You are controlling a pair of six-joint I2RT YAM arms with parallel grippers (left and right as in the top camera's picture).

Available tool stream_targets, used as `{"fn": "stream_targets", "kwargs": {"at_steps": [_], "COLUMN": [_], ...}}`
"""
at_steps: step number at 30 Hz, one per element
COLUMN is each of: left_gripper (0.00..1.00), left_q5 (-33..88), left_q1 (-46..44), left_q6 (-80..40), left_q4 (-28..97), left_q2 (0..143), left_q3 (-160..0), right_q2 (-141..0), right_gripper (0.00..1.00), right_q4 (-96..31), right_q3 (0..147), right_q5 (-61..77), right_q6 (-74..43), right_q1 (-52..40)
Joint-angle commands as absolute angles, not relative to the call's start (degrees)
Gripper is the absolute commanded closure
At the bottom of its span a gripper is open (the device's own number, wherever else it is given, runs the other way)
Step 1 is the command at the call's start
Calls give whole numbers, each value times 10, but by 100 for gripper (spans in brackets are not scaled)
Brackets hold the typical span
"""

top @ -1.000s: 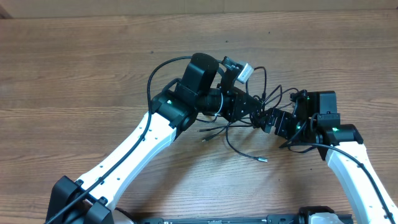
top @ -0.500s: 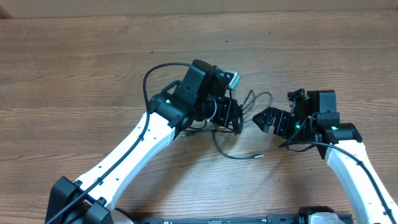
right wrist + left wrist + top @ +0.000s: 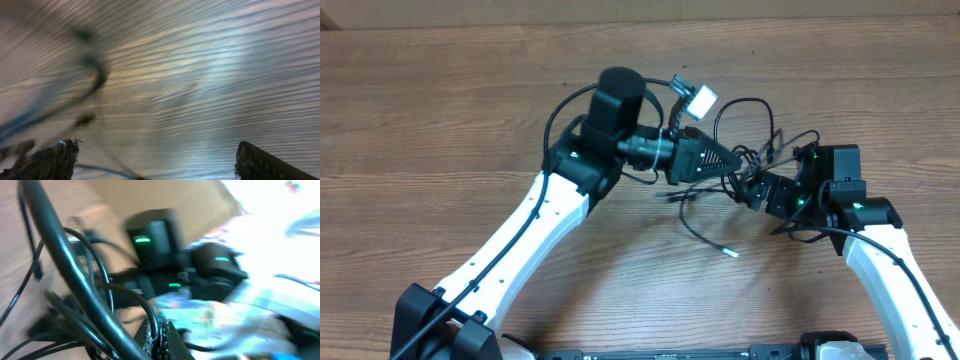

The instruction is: Untangle cables

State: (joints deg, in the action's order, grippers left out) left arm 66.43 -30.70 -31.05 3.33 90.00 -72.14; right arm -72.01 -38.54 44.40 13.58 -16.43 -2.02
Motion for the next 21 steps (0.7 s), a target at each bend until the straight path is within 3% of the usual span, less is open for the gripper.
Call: {"fn": "stream_targets", "kwargs": {"at_steps": [1, 16, 21], "left_gripper": [96, 96, 96], "left_q5": [839, 866, 865], "left_q1": [-287, -232, -210], "left_q6": [-415, -385, -362], "left_q4": [-10, -18, -18], "left_q2": [887, 887, 887], "left_q3": [-731, -731, -731], "right_q2": [-720, -720, -720], "right_gripper": [0, 0, 0], "right_q4": [-383, -413, -426], "right_q3": [451, 451, 451], "right_q5": [56, 71, 168], "right_q6": [-160, -160, -123], "right_q1": [-22, -22, -22]}}
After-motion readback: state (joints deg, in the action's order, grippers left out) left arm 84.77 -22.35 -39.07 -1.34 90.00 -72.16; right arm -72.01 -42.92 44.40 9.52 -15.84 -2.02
